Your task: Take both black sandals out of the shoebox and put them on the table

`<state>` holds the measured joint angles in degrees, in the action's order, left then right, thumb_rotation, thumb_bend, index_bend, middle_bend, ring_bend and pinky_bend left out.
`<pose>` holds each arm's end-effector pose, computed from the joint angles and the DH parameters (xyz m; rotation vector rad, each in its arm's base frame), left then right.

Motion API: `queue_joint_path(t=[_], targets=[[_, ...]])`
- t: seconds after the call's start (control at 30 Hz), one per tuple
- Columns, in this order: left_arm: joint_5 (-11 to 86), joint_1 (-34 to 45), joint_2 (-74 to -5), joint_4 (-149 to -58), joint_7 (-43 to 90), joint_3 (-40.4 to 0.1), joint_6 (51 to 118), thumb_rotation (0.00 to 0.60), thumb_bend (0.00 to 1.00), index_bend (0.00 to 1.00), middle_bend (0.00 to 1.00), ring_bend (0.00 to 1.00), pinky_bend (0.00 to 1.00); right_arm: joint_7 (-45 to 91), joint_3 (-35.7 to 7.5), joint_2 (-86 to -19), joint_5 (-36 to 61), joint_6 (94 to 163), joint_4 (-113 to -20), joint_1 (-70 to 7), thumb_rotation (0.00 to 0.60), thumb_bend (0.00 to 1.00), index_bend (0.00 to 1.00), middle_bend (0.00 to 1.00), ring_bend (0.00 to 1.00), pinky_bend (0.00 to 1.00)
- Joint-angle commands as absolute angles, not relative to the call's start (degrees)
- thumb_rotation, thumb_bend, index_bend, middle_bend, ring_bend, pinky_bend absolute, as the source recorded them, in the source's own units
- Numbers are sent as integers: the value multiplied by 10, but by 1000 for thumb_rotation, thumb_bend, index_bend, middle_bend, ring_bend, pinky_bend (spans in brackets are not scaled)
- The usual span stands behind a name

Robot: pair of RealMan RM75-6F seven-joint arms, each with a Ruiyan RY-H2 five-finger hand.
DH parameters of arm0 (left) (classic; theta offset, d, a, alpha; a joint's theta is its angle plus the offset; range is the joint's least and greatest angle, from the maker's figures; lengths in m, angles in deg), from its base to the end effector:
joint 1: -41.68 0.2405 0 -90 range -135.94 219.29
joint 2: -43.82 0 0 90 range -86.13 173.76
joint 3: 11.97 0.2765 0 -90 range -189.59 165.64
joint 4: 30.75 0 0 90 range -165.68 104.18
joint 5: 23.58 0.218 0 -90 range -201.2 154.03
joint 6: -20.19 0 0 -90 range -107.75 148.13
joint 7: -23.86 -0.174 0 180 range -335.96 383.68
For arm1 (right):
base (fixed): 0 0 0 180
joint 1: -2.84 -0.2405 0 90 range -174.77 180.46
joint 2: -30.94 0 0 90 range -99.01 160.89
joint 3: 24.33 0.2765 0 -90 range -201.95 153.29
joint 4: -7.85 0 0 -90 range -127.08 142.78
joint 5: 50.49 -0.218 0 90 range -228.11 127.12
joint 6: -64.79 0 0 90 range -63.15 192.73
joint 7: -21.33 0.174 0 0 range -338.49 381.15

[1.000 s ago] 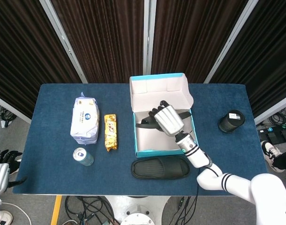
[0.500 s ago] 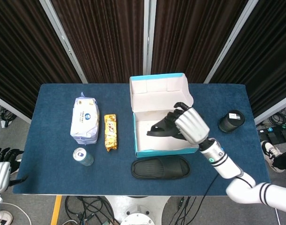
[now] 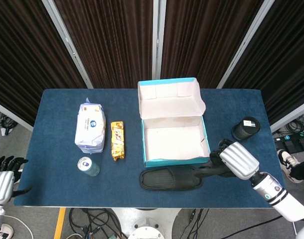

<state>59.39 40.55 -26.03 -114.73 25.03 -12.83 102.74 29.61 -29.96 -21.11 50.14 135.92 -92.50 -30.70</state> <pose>-0.3802 0.1823 0.1316 -1.3427 -1.0015 -0.7628 -0.1980 -0.2934 0.1419 2.0802 -0.7268 1.0483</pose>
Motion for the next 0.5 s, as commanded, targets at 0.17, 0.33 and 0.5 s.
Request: queue_joint_path(t=[0.17,0.33,0.5], targets=[[597,406,-256,-1156,252,-124,1027,600,0,235,180,93,55,298,-322,-248,527,1347,-851,-280,600,417,823,708,605,313],[597,405,-254,-1160,250,-123,1024,600,0,235,180,93,55,279,-325,-288,528,1331,-797,-273,600,284,650,544,399,226],[594,406,-254,-1158,252,-123,1025,600,0,235,180,93,55,229,-319,-324,507,1297,-765,-269,600,63,181,142,25,8]])
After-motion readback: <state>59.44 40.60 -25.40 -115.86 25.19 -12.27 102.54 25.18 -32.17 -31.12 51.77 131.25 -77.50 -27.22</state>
